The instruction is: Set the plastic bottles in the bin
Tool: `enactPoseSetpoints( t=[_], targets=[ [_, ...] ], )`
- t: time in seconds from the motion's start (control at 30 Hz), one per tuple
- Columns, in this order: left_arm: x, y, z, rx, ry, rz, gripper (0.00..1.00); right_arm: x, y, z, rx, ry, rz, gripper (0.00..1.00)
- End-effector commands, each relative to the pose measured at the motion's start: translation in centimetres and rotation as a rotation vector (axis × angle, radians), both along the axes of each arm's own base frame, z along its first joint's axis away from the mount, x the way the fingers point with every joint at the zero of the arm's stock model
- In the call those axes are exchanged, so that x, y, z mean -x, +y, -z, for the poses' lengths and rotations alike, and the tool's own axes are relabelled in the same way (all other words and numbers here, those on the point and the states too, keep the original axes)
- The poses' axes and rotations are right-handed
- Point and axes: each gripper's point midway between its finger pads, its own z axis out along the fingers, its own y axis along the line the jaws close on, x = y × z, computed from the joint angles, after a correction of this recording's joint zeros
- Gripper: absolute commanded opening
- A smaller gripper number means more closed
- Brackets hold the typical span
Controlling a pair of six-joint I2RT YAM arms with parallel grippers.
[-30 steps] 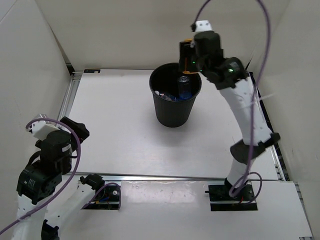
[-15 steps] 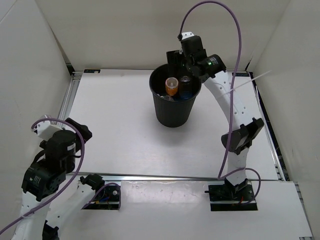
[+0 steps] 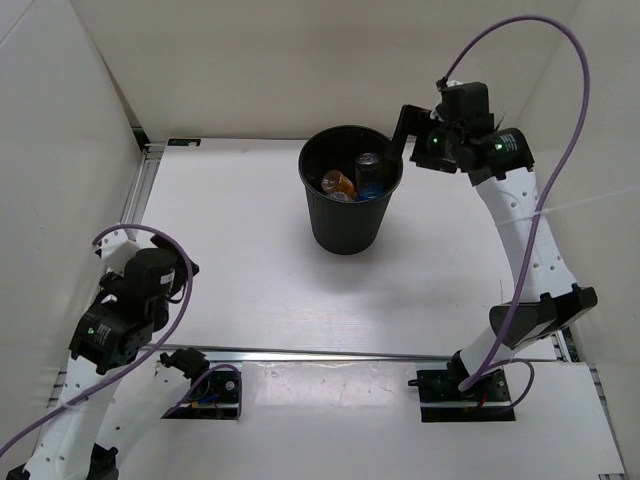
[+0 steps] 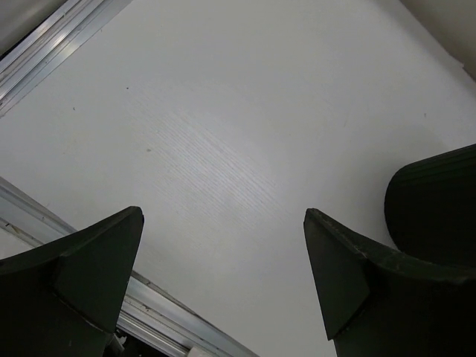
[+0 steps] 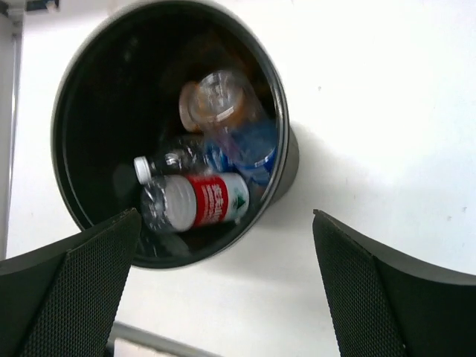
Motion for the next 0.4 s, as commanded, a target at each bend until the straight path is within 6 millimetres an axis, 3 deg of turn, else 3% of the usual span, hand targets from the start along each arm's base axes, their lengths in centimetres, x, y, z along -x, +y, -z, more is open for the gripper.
enactPoseSetpoints(
  t=[0.0, 0.2, 0.37],
  targets=[
    [-0.5, 0.1, 1.0, -0.022, 0.019, -0.018, 1.00, 1.9, 1.7, 2.4, -0.029, 0.094, -0.070, 1.00],
    [-1.0, 1.1, 1.7, -0.080, 0.026, -0.067, 1.00, 2.1, 1.0, 3.4, -0.018, 0.129, -0.064, 1.00],
    [-0.6, 3.8, 2.0, -0.158, 0.008, -0.237, 1.00, 2.0, 0.5, 3.4, -0.013, 0.121, -0.059, 1.00]
  ],
)
